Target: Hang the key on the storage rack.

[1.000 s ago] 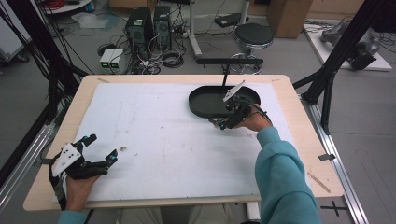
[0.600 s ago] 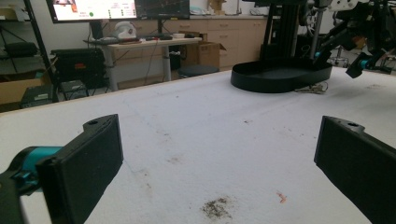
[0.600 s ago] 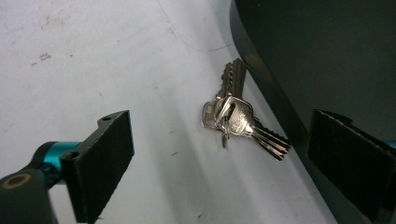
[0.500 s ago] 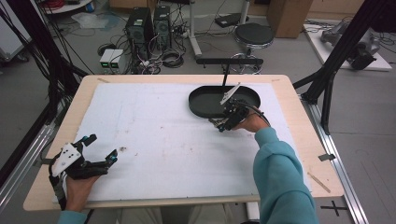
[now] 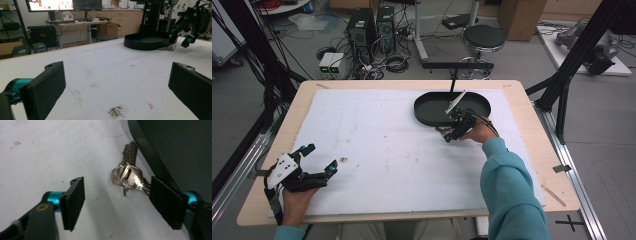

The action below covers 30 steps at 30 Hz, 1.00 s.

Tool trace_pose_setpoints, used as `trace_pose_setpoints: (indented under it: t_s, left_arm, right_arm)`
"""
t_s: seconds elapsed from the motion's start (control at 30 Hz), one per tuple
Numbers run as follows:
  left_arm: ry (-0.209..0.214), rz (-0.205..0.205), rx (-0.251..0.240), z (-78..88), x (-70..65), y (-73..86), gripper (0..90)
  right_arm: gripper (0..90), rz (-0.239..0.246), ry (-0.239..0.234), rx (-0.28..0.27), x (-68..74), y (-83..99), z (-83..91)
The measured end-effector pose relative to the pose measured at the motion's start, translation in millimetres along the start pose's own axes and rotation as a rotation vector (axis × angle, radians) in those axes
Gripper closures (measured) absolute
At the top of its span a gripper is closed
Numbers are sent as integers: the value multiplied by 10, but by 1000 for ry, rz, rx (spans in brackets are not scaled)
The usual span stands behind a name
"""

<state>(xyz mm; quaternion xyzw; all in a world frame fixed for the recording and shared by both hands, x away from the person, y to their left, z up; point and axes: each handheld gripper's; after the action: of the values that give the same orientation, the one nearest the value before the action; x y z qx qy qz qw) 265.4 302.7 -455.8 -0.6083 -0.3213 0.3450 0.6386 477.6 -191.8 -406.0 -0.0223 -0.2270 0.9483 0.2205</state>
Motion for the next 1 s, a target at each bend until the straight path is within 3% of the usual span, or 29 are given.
trace_pose_setpoints:
  t_s: [0.4, 0.73, 1.0]
  left_arm:
    - [-1, 0, 3, 1, 8, 0, 17]
    - [-1, 2, 2, 1, 8, 0, 17]
    - [-3, 2, 3, 1, 8, 0, 17]
  right_arm:
    - [528, -12, 13, 57, 4, -12, -27]
    - [712, 5, 39, 61, 10, -35, -18]
    - [779, 12, 51, 70, 21, -43, -26]
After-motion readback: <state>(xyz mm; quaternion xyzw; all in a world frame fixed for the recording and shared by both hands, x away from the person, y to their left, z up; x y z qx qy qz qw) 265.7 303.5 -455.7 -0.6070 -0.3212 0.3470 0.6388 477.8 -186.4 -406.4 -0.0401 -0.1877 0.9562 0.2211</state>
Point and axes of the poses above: each handheld gripper's, and its own axes: z roughly backward along the jaws, y roughly out of its underside, x roughly to its left, and after that the axes turned 1 degree about y, right-handed
